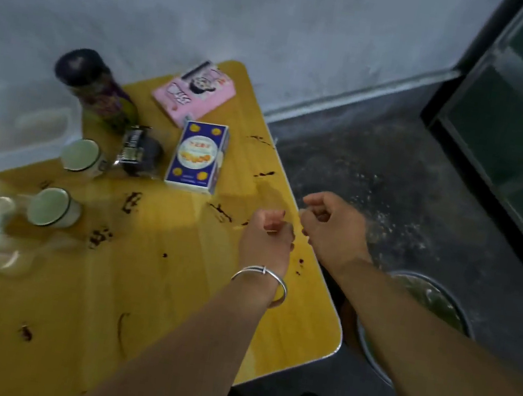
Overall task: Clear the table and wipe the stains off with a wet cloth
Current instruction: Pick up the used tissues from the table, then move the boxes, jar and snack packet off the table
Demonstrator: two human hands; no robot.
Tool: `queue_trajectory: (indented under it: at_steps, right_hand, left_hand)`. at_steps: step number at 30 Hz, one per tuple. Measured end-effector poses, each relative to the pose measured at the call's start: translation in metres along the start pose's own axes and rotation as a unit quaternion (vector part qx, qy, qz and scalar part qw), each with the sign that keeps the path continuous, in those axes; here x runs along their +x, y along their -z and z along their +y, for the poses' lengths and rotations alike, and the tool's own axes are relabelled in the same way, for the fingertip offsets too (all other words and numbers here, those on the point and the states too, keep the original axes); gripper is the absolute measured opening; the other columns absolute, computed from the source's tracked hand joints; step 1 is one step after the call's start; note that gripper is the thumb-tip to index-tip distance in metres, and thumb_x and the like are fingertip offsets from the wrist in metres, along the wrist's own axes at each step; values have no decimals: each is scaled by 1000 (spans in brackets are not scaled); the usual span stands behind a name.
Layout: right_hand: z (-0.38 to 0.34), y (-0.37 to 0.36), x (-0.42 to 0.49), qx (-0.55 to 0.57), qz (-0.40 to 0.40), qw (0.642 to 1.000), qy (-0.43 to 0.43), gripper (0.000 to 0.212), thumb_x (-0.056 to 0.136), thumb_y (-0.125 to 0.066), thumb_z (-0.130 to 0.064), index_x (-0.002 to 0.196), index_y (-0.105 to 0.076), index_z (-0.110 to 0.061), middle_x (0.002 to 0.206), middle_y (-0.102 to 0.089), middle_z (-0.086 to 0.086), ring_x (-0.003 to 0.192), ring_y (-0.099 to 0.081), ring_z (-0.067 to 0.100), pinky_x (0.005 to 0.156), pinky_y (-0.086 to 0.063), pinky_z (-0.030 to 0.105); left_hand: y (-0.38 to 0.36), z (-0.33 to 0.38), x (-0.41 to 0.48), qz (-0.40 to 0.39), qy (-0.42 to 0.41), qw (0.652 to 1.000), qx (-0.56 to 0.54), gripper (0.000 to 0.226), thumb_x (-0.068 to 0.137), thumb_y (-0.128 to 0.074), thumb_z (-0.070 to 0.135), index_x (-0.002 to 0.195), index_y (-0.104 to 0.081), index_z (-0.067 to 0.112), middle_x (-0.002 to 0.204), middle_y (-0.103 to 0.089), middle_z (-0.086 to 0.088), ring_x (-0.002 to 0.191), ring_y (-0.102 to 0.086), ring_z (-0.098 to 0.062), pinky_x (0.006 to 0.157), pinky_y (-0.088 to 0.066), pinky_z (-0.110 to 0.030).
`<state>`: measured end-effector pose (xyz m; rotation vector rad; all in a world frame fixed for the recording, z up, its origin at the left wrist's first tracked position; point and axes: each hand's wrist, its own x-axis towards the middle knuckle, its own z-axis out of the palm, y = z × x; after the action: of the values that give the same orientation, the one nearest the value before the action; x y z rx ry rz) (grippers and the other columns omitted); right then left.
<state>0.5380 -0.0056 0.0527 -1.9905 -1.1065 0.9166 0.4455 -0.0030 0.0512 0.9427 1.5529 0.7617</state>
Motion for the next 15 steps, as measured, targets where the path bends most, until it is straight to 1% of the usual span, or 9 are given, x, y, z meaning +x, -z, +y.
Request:
queue_trajectory:
  at_steps: [2, 5, 7, 9, 10, 11, 13, 15]
  right_hand:
    - [-23, -20, -5, 9, -12, 1000, 14, 19, 87, -58, -11, 106, -63, -11, 91, -62, 4, 86, -63, 24, 80, -54, 36]
    - [-59, -53, -13, 15, -21, 999, 44, 18, 87, -59, -11, 103, -64, -10, 89, -61, 2, 84, -63, 23, 81, -53, 37]
    - [-80, -77, -16, 9, -29, 998, 62, 17, 88, -58, -12, 104, -63, -9, 91, -62, 3, 83, -61, 19, 74, -53, 31]
    - [-94, -94, -19, 3, -31, 997, 74, 17, 90, -57, -13, 106, -62, -8, 96, -62, 3, 83, -58, 14, 64, -47, 18]
    - [-101, -103, -20, 2, -32, 996, 80, 18, 90, -57, -14, 107, -61, -8, 99, -63, 4, 84, -56, 12, 62, -45, 15]
    - [-109, -114, -20, 1, -32, 996, 88, 19, 90, -57, -15, 108, -61, -7, 102, -63, 5, 86, -56, 11, 65, -46, 16]
    - [-120, -129, -20, -3, -27, 995, 99, 21, 91, -57, -16, 109, -60, -6, 108, -64, 8, 93, -59, 14, 76, -52, 26]
    - [-128, -144, -16, -18, -27, 994, 105, 22, 91, -57, -18, 110, -60, -7, 112, -64, 8, 103, -59, 18, 85, -53, 32]
  left_hand:
    - [31, 7, 3, 19, -11, 1000, 3, 18, 86, -55, 2, 95, -56, 18, 80, -58, 4, 67, -59, -16, 80, -55, -41]
    - [79, 16, 8, 49, -31, 998, -2, 18, 87, -54, 2, 93, -56, 19, 79, -59, 3, 68, -58, -17, 78, -55, -40]
    - [109, 19, 13, 70, -40, 997, -7, 17, 88, -53, 3, 92, -56, 19, 78, -59, 2, 69, -58, -17, 76, -55, -37]
    - [132, 20, 17, 85, -40, 996, -8, 16, 89, -52, 5, 91, -56, 20, 76, -59, 2, 66, -57, -16, 73, -53, -34]
    - [144, 21, 19, 95, -42, 995, -9, 15, 89, -52, 6, 90, -56, 21, 75, -59, 3, 65, -56, -15, 72, -52, -34]
    - [159, 20, 23, 107, -47, 993, -11, 15, 90, -52, 8, 88, -56, 22, 73, -58, 4, 64, -55, -15, 72, -52, -34]
    - [178, 19, 30, 121, -57, 991, -5, 15, 90, -52, 8, 86, -57, 22, 70, -57, 3, 63, -54, -15, 71, -51, -34]
    - [194, 17, 40, 137, -61, 989, 7, 12, 89, -52, 8, 94, -60, 16, 74, -59, 1, 69, -57, -17, 73, -52, -34]
